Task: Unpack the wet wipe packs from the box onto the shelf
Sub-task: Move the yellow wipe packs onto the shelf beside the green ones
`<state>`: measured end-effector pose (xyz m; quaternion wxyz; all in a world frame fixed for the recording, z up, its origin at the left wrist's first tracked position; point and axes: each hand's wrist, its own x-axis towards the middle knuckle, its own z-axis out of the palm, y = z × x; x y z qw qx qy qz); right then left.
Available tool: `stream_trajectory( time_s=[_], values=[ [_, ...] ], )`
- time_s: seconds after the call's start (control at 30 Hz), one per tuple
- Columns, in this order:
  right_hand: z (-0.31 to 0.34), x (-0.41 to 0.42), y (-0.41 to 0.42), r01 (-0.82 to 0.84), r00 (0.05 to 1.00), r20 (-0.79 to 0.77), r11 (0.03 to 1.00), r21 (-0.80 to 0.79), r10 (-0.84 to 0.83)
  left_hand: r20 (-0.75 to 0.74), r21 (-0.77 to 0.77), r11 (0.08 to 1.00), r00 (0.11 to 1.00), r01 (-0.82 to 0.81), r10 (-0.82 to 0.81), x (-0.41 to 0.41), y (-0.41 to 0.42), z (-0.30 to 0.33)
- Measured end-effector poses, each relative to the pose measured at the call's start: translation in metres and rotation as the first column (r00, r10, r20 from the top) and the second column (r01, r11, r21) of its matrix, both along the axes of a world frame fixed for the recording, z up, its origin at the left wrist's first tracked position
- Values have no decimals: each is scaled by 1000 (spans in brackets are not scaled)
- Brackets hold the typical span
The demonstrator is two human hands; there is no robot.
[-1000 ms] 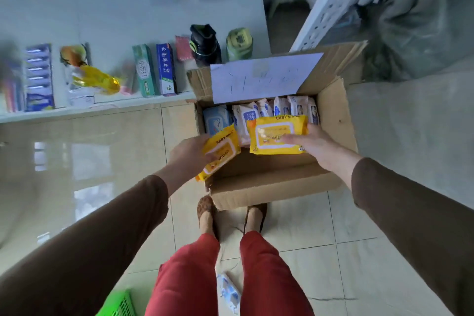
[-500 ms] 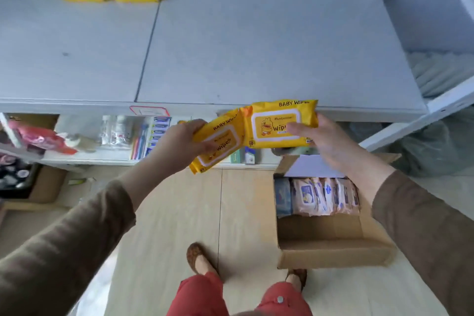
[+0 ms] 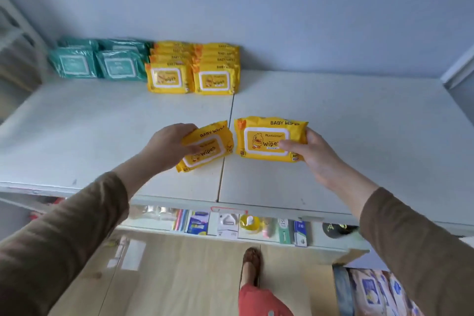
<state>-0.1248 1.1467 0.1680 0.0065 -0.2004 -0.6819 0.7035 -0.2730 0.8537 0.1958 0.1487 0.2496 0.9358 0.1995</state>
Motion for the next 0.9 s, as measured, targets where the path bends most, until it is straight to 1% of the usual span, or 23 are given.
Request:
stream_trajectory(
  time_s=[0.13, 0.3, 0.43, 0.53, 0.57, 0.63, 0.7, 0.77, 0.83, 0.9],
  values=[
    [-1, -86, -12, -36, 999, -27, 999, -1, 36, -49, -37, 999, 999, -24, 23, -77, -11, 4],
    [-7, -176, -29, -63, 998, -14, 997, 39, 63, -78, -77, 996, 996, -47, 41, -163, -26, 5],
    [-18, -228, -35, -49, 999, -5, 997, 58, 50, -70, -84, 996, 997, 10, -15, -222, -28, 0],
    [-30, -253, -36, -25, 1000, 1, 996, 83, 25, -64, -78, 995, 995, 66, -71, -258, -26, -5],
    [-35, -259, -35, -8, 1000, 10, 996, 94, 7, -82, -79, 993, 992, 84, -91, -268, -26, -7],
    [-46, -268, -34, 42, 999, 13, 990, 137, -44, -188, -122, 984, 971, 126, -148, -281, -26, -12],
    [-54, -270, -38, 106, 994, 8, 969, 223, -111, -316, -164, 972, 924, 168, -213, -286, -27, -17],
    [-57, -268, -45, 166, 984, 6, 931, 325, -178, -383, -172, 969, 894, 179, -233, -287, -31, -24],
    [-58, -266, -50, 215, 974, -15, 903, 371, -226, -384, -150, 972, 895, 180, -225, -287, -33, -30],
    [-58, -267, -51, 226, 972, -27, 889, 398, -235, -364, -139, 971, 901, 197, -235, -288, -31, -31]
  ],
)
